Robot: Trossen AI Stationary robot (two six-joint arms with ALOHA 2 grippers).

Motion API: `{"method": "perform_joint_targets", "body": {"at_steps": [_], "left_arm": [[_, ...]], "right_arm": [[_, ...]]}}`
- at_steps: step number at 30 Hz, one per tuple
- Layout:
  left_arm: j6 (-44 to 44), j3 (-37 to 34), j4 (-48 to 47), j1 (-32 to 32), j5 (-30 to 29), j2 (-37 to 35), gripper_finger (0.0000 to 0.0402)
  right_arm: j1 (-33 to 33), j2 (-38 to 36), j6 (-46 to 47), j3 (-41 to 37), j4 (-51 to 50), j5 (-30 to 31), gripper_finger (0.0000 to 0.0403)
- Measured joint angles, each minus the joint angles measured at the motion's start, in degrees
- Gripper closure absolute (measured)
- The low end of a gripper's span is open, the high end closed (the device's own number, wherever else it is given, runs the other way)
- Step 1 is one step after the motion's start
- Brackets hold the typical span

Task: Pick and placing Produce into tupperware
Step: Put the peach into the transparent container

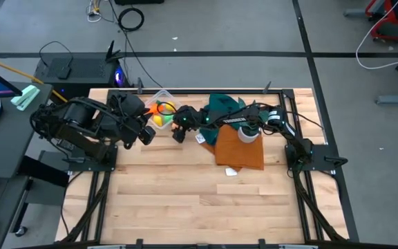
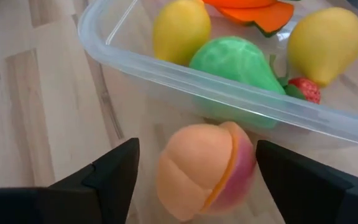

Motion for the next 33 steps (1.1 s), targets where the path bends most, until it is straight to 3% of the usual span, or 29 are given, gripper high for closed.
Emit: {"method": "perform_joint_targets", "body": {"at_steps": [17,33], "left_arm": [[-0.04,0.0,0.0,0.0,-0.01,0.0,0.0323],[-0.07,0.0,-0.02,-0.02,0.0,0.0,0.0321]], "right_arm": [[0.11,-0.15,-0.17,0.0,-1.24,-0.5,0.022],[2.3,-1.95,-0.74,-0.09,-5.39,-0.74,0.0224]]}}
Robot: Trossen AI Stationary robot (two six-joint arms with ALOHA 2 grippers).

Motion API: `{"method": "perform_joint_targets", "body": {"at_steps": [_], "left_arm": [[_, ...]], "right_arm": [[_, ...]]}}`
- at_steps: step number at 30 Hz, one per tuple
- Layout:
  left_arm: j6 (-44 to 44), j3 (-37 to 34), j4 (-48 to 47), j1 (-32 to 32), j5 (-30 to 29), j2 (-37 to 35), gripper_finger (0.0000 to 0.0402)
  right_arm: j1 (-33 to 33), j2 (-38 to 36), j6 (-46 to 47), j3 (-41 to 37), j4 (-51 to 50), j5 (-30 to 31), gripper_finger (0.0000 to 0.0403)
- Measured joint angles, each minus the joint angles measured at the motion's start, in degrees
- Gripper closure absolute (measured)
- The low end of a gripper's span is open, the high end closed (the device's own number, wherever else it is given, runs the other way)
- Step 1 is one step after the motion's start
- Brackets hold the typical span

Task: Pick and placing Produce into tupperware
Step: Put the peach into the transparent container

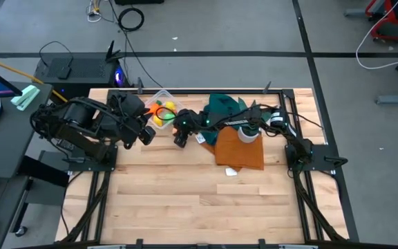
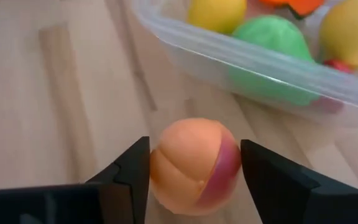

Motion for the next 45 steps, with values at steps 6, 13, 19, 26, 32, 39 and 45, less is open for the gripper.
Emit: {"method": "perform_joint_targets", "body": {"at_steps": [6,13,19,26,32,39,45], "left_arm": [[0.02,0.0,0.0,0.0,0.49,0.0,0.0319],[0.0,0.0,0.0,0.0,0.6,0.0,0.0322],[0.0,0.0,0.0,0.0,1.07,0.0,0.0318],[-0.13,0.0,0.0,0.0,1.07,0.0,0.0322],[-0.09,0.0,0.02,0.0,1.07,0.0,0.0316],[0.02,0.0,0.34,0.02,1.1,0.0,0.032],[-0.19,0.0,0.77,0.02,1.09,0.0,0.0321]], "right_arm": [[1.12,-1.93,-3.09,0.17,-1.49,-3.69,0.0222],[1.56,-2.7,-5.1,3.41,-3.45,-4.24,0.0232],[1.59,-2.71,-8.59,9.18,-3.75,-4.46,0.0232],[-0.19,-2.71,-9.58,14.49,-1.98,-2.31,0.0232],[-3.81,-0.98,-6.86,14.45,0.0,-1.05,0.0232],[-6.27,1.57,-3.66,14.51,5.45,-0.88,0.0232],[-6.87,5.49,-2.34,14.45,6.44,-1.31,0.0232]]}}
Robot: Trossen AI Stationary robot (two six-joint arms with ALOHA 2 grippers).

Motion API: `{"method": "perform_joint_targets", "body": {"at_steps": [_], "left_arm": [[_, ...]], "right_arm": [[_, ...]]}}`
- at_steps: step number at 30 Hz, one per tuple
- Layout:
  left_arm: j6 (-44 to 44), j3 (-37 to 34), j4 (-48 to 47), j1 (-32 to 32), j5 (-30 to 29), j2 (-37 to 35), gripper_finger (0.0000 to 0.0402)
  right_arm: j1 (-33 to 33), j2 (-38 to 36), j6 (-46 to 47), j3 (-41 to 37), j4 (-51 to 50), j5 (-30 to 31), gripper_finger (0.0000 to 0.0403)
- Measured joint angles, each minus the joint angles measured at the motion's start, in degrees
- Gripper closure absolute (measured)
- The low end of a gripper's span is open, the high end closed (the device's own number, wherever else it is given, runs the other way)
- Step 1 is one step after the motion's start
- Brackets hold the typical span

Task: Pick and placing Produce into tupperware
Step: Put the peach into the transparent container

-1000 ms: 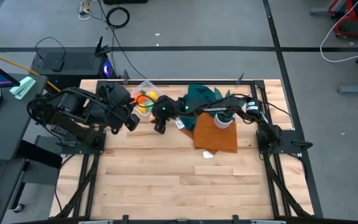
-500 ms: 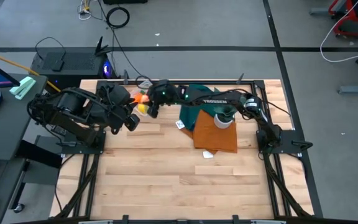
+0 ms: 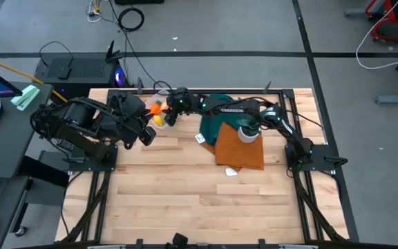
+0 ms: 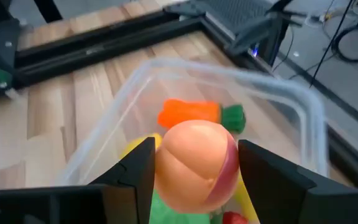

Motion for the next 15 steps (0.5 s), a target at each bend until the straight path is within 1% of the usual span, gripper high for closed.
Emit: {"method": "perform_joint_targets", "body": {"at_steps": [5,11,15], "left_arm": [[-0.05,0.0,0.09,0.0,0.38,0.0,0.0317],[-0.2,0.0,0.11,-0.01,0.6,0.0,0.0323],[-0.2,0.0,0.11,0.0,0.69,0.0,0.0319]], "right_arm": [[0.23,1.26,0.76,0.02,-0.15,-0.34,0.0232],[0.02,1.25,-0.87,0.02,-0.34,-0.04,0.0232],[-0.41,1.25,-1.01,0.02,-0.49,0.0,0.0232]]}}
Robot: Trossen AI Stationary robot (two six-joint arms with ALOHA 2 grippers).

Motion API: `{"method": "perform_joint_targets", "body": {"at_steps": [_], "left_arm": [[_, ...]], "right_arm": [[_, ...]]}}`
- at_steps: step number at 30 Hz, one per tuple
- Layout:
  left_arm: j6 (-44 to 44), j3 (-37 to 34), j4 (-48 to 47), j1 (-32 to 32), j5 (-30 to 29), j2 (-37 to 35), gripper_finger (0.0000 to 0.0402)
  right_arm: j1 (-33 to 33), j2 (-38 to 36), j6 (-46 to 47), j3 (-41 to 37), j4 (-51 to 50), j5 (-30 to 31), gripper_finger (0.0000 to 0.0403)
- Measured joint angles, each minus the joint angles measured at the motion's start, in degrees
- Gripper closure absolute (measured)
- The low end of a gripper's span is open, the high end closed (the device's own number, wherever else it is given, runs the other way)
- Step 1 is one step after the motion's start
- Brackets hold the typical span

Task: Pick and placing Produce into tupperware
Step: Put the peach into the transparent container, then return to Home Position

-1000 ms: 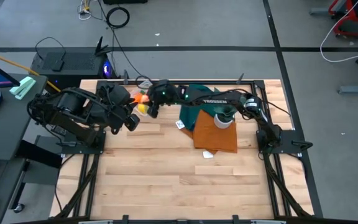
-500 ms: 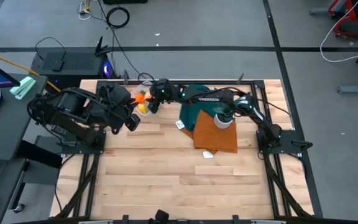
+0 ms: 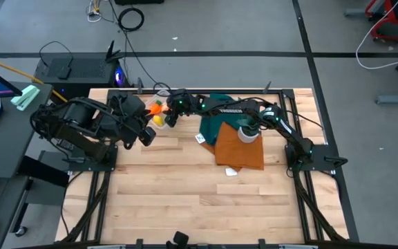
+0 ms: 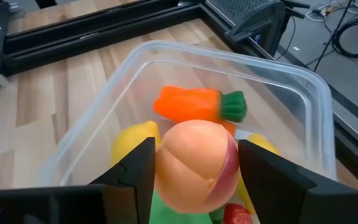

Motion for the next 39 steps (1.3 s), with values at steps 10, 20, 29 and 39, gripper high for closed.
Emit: {"method": "perform_joint_targets", "body": {"at_steps": [10,20,29,39], "left_arm": [[0.0,0.0,0.0,-0.02,0.24,0.0,0.032],[0.0,0.0,0.02,0.0,0.24,0.0,0.0318],[0.0,0.0,0.02,0.0,0.76,0.0,0.032],[0.35,0.02,-0.13,-2.5,-1.81,-1.25,0.0324]], "right_arm": [[-0.27,0.0,-0.15,0.0,-0.49,-0.84,0.0214],[-0.28,-0.02,-0.15,0.0,-0.73,-0.92,0.0189],[-0.18,-0.04,-0.56,1.62,-1.09,-1.11,0.0167],[-0.16,-3.24,-6.56,13.19,-15.24,-2.26,0.0257]]}}
